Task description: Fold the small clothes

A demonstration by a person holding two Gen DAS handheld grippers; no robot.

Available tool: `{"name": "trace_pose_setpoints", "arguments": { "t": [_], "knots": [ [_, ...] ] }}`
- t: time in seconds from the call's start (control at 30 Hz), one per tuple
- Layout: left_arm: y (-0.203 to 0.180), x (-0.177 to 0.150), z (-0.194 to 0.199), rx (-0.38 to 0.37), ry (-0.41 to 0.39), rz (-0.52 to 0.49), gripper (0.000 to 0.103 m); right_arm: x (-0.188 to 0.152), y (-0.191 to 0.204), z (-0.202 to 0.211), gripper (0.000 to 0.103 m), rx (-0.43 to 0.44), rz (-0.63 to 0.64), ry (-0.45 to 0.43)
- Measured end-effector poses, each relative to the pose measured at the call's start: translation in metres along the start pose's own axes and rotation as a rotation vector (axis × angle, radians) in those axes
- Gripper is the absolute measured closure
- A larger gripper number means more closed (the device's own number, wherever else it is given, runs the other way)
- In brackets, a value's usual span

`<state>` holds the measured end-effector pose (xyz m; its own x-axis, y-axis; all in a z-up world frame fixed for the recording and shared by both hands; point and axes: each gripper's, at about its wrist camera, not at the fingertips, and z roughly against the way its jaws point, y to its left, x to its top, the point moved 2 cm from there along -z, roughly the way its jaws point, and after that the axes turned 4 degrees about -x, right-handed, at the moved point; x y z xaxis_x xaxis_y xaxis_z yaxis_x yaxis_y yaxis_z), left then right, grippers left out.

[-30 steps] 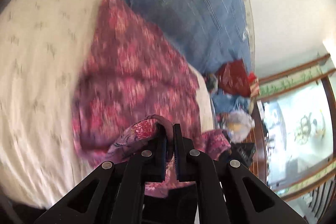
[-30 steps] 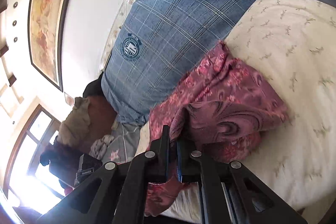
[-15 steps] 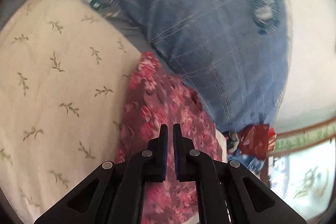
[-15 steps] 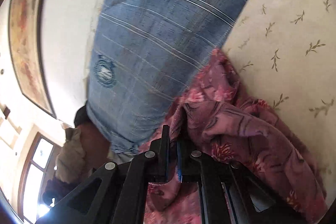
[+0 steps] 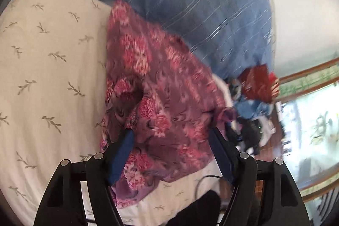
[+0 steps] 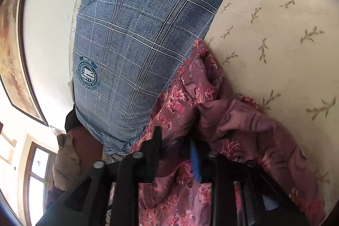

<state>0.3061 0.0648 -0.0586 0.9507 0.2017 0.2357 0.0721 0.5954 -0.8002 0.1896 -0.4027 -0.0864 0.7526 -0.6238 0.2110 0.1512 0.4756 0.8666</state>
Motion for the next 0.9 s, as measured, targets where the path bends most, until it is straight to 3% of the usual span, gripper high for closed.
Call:
{"name": "trace_pose_setpoints", "arguments": {
  "t": [0.1, 0.13, 0.17, 0.2, 0.23, 0.3, 0.47, 0.63, 0.8, 0.9],
  "knots": [
    [-0.008, 0.004, -0.018, -0.017, 0.031, 0.002, 0.034, -0.005, 0.000, 0.000, 0.065, 0.004, -0.031, 0.002],
    [-0.011, 0.006, -0.024, -0.015, 0.039, 0.000, 0.051, -0.005, 0.000, 0.000, 0.064, 0.005, -0.041, 0.000],
    [-0.016, 0.009, -0.033, -0.008, 0.056, -0.011, 0.093, -0.005, 0.001, -0.001, 0.064, 0.005, -0.043, -0.002],
    [-0.016, 0.012, -0.039, -0.018, 0.081, -0.006, 0.100, -0.005, 0.003, -0.002, 0.067, 0.006, -0.033, 0.000],
    [-0.014, 0.015, -0.043, -0.033, 0.090, 0.021, 0.099, -0.005, 0.007, -0.002, 0.083, 0.007, -0.012, 0.002],
    [-0.015, 0.027, -0.041, -0.049, 0.036, 0.044, 0.100, -0.006, 0.022, 0.001, 0.093, 0.043, 0.041, 0.005],
    [-0.011, 0.068, -0.016, -0.082, -0.110, 0.096, 0.100, 0.008, 0.060, 0.009, 0.094, 0.099, 0.135, -0.029],
    [0.005, 0.127, -0.014, -0.019, -0.196, 0.144, 0.102, 0.050, 0.063, -0.015, 0.094, 0.083, 0.093, -0.067],
    [0.033, 0.167, -0.024, 0.088, -0.218, 0.224, 0.102, 0.076, 0.037, -0.058, 0.088, -0.018, -0.007, -0.051],
    [0.037, 0.169, -0.025, 0.047, -0.203, 0.237, 0.101, 0.081, 0.022, -0.077, 0.087, -0.091, -0.072, -0.018]
  ]
}}
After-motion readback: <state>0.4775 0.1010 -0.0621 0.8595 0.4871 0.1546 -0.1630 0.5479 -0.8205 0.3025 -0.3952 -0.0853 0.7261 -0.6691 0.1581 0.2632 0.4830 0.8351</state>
